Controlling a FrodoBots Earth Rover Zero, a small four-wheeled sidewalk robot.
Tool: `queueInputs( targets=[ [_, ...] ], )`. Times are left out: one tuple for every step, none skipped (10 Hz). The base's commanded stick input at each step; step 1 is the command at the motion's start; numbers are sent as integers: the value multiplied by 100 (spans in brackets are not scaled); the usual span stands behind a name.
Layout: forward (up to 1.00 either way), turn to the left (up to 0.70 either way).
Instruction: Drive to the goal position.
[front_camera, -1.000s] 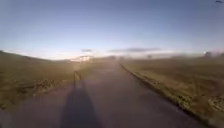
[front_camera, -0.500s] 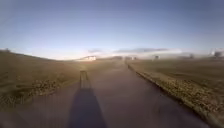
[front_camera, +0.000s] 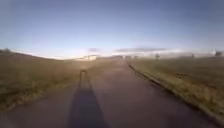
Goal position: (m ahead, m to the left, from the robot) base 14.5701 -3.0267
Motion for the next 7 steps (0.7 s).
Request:
queueInputs(
  targets=[
    [70,0],
    [70,0],
    [70,0],
    [70,0],
    [70,0],
    [70,0],
    [70,0]
  ],
)
